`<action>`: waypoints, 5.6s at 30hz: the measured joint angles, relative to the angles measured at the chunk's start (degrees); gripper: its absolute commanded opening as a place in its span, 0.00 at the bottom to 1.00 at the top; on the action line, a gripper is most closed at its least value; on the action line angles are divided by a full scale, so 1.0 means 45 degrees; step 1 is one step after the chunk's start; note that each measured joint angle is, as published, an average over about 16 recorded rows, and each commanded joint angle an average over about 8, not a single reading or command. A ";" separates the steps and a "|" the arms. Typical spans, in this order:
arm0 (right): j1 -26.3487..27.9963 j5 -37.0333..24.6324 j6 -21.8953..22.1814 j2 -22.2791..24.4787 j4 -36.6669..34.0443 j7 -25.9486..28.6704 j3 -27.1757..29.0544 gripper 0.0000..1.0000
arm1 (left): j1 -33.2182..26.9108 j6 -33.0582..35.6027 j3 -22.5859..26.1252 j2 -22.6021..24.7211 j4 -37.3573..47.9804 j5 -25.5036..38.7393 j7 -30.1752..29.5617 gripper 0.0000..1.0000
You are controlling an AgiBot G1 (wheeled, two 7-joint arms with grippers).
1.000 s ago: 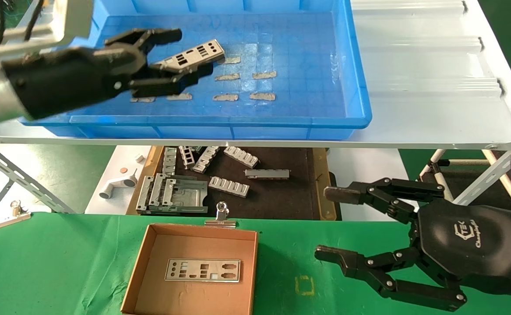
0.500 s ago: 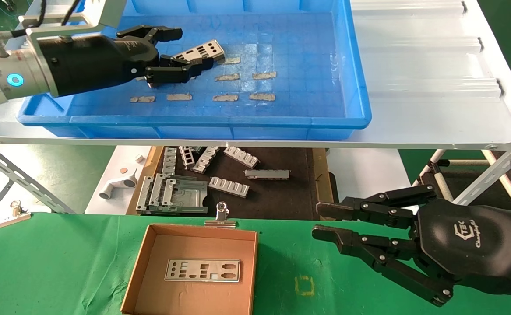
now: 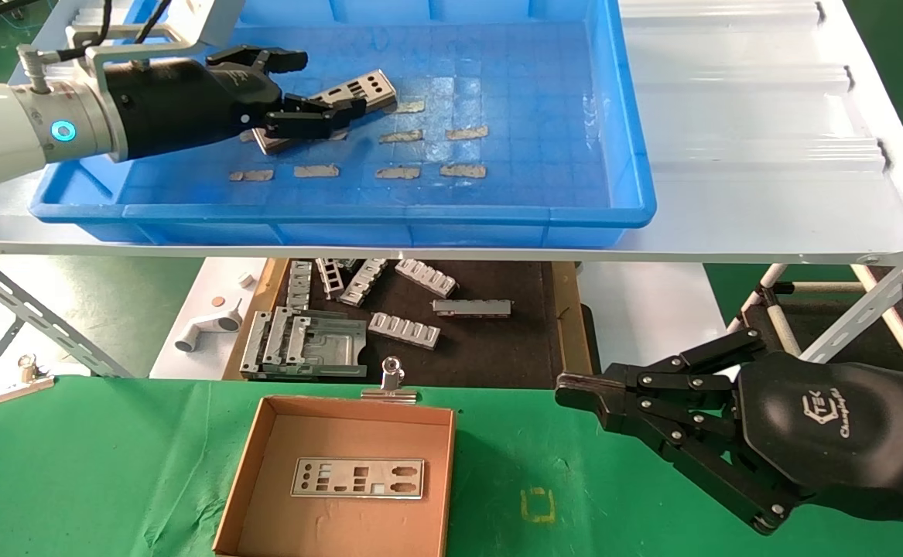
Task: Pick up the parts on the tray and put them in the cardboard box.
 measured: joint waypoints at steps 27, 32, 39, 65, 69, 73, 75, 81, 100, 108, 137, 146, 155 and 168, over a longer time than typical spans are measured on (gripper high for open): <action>0.0000 0.0000 0.0000 0.0000 0.0000 0.0000 0.0000 0.00 | -0.0300 0.0014 0.0043 0.0301 0.1002 0.0075 0.0426 0.00; 0.0000 0.0000 0.0000 0.0000 0.0000 0.0000 0.0000 0.00 | -0.0307 0.0029 0.0047 0.0301 0.1068 0.0081 0.0450 0.00; 0.0000 0.0000 0.0000 0.0000 0.0000 0.0000 0.0000 0.00 | -0.0320 0.0033 0.0049 0.0309 0.1103 0.0085 0.0513 0.00; 0.0000 0.0000 0.0000 0.0000 0.0000 0.0000 0.0000 0.00 | -0.0448 -0.0049 -0.0003 0.0327 0.1153 0.0013 0.0746 0.00; 0.0000 0.0000 0.0000 0.0000 0.0000 0.0000 -0.0001 0.00 | -0.0431 -0.0142 0.0013 0.0361 0.1184 0.0037 0.0762 0.00; 0.0000 0.0000 0.0000 0.0000 0.0000 0.0000 -0.0001 0.00 | -0.0414 -0.0252 0.0032 0.0397 0.1217 0.0064 0.0761 0.05; 0.0000 0.0000 0.0000 0.0000 0.0000 0.0000 -0.0001 0.00 | -0.0411 -0.0288 0.0038 0.0409 0.1228 0.0072 0.0753 0.16; 0.0000 0.0000 0.0000 0.0000 0.0000 0.0000 -0.0001 0.00 | -0.0408 -0.0260 0.0045 0.0409 0.1234 0.0082 0.0726 0.55; 0.0000 0.0000 0.0000 0.0000 0.0000 0.0000 -0.0001 0.00 | -0.0392 0.0331 0.0038 0.0271 0.1190 0.0073 0.0723 1.00; 0.0000 0.0001 0.0000 0.0000 0.0000 0.0000 -0.0001 0.00 | -0.0407 0.0389 0.0034 0.0254 0.1206 0.0066 0.0695 0.53; 0.0000 0.0001 0.0000 0.0000 0.0000 0.0000 -0.0001 0.00 | -0.0461 0.0279 0.0027 0.0198 0.1223 0.0058 0.0689 0.00; 0.0000 0.0001 0.0000 0.0000 0.0000 -0.0001 -0.0001 0.00 | -0.0499 0.0332 0.0004 0.0191 0.1194 0.0025 0.0688 0.00; 0.0000 0.0001 0.0000 0.0000 0.0000 -0.0001 -0.0001 0.00 | -0.0734 0.1025 -0.0091 -0.0018 0.0990 -0.0117 0.0759 0.00; 0.0000 0.0001 0.0000 0.0000 0.0000 -0.0001 -0.0001 0.00 | -0.1192 0.4977 -0.0056 -0.1231 -0.0197 -0.0333 0.1501 0.00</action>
